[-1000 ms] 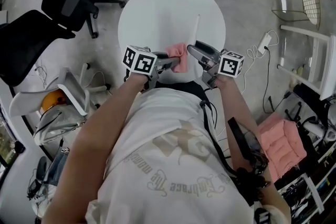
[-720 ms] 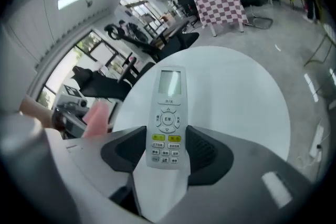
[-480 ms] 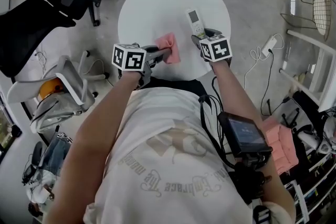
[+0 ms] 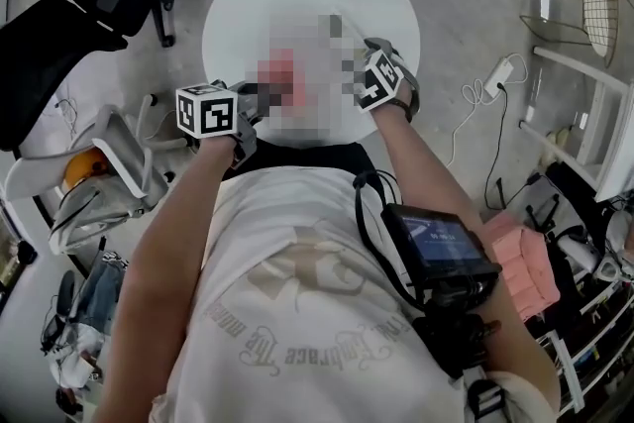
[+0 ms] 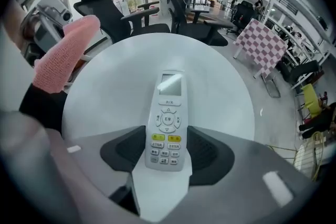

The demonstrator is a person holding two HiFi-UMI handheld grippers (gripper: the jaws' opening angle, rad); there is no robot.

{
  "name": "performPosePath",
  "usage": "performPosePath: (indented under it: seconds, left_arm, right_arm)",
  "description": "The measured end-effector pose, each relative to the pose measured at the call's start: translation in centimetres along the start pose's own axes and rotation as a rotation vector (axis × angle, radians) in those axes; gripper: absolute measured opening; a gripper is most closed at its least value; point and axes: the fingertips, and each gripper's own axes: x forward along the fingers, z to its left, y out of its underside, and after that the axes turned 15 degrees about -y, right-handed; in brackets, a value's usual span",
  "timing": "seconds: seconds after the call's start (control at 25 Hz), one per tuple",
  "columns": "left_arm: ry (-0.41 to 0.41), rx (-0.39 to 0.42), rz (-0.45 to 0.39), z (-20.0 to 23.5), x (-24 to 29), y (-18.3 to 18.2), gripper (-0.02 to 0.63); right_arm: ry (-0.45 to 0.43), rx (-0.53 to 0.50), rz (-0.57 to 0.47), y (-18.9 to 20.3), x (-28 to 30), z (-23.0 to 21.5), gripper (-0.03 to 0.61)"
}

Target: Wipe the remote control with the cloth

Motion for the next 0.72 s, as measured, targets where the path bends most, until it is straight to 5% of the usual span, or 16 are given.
performPosePath:
  seconds: [0.24,0.52,0.72]
  left_arm:
    - [0.006,0.039,-0.014,0.4,-0.9,0.4,0.02]
    - [0.024,0.19,-0.058,-1.4,-2.6,-0.7,0.02]
    - [0.003,0.323,-0.12,-2.1,-5.0,-1.3,0.02]
  right_arm:
    - [0.043,0.025,-0.068,-0.5,-1.3,0.1,0.244]
    - [0.168,0.173,-0.302,-0.3,-8.0,0.6,0.009]
    - [0.194,0.268,-0.491,-0.5,-11.4,3.5,0.006]
